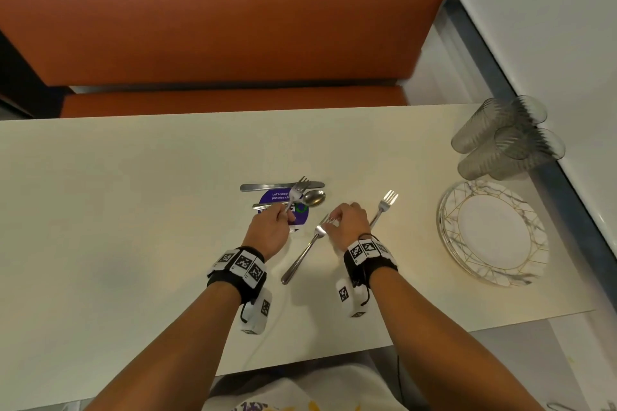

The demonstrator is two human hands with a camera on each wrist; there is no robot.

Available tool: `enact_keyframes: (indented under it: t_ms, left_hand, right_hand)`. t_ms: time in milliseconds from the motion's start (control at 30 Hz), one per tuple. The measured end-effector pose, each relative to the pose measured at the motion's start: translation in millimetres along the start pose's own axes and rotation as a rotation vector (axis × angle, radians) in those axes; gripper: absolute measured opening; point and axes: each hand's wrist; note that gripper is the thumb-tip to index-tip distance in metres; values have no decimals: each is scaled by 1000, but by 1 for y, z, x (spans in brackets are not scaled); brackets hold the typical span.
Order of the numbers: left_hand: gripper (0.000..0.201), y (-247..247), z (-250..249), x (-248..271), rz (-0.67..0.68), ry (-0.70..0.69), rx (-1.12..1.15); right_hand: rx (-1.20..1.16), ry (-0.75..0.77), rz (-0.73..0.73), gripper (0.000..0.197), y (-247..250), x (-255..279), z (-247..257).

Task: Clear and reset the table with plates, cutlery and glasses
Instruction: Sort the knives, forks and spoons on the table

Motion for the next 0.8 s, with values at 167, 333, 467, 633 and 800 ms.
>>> enact_keyframes:
  t_ms: [167, 333, 467, 633, 800]
  left_hand:
    - [33, 5, -9, -7, -38, 40, 19]
    - [26, 2, -18, -10, -31, 8, 83]
    - [16, -11, -22, -1, 84, -34, 184]
    - [25, -30, -19, 8, 84, -73, 159]
    - [23, -30, -17, 10, 41, -126, 114]
  right_hand:
    - [-279, 80, 1, 18, 16, 10, -2]
    - [-389, 158, 41, 12, 35, 20, 4]
    - [-435, 242, -43, 14, 44, 29, 18]
    - [-514, 319, -164, 15, 46, 35, 35]
    - [-489, 280, -182, 20, 41, 38, 47]
Point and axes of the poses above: each hand's wrist, its own x-axis away from the middle knuckle, its own y-axis out of the back of the hand, z = x × y, and after that the axes turned 13 degrees about z, right-handed
